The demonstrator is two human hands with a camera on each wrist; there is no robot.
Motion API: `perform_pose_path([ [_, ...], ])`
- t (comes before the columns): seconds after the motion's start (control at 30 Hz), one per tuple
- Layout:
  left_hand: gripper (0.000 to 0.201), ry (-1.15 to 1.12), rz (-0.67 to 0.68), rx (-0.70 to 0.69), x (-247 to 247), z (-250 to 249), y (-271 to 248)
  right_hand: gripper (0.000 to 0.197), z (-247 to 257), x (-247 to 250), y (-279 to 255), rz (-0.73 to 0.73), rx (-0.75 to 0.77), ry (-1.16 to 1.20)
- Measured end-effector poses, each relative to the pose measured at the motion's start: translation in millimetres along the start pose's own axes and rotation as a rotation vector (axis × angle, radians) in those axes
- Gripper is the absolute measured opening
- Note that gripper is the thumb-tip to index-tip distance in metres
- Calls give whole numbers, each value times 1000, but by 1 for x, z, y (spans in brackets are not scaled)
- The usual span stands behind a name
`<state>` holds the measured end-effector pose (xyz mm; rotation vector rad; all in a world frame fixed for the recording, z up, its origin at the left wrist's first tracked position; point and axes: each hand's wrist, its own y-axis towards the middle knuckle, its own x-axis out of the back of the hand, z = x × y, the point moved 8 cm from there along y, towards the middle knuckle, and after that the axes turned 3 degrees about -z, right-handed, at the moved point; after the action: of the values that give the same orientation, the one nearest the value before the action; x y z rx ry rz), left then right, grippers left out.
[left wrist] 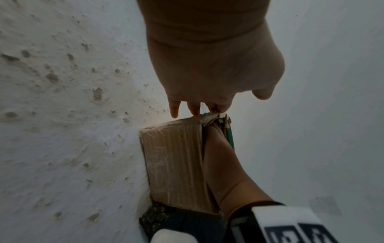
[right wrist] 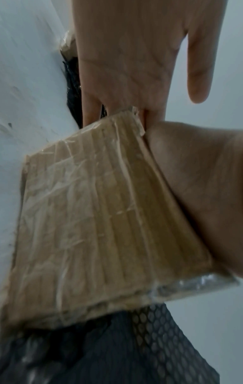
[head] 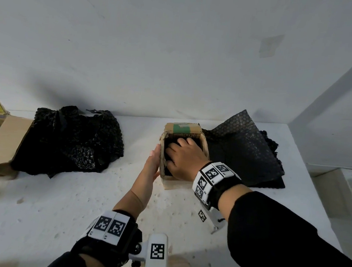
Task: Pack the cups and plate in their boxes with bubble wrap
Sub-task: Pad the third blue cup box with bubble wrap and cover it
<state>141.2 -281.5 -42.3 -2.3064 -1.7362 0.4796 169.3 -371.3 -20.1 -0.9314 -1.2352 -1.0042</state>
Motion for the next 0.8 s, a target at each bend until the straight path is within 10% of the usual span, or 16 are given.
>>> perform_pose_path([
  [0.23, 50, 87, 105, 20, -7, -3, -6, 30, 0, 4, -7, 24, -129, 208],
  [0.37, 42, 70, 109, 15, -7, -2, -6, 64, 7, 9, -25, -56, -209, 125],
  [0.8, 35, 63, 79, 14, -8, -4, -9, 48, -7, -3, -14, 22, -299, 34],
])
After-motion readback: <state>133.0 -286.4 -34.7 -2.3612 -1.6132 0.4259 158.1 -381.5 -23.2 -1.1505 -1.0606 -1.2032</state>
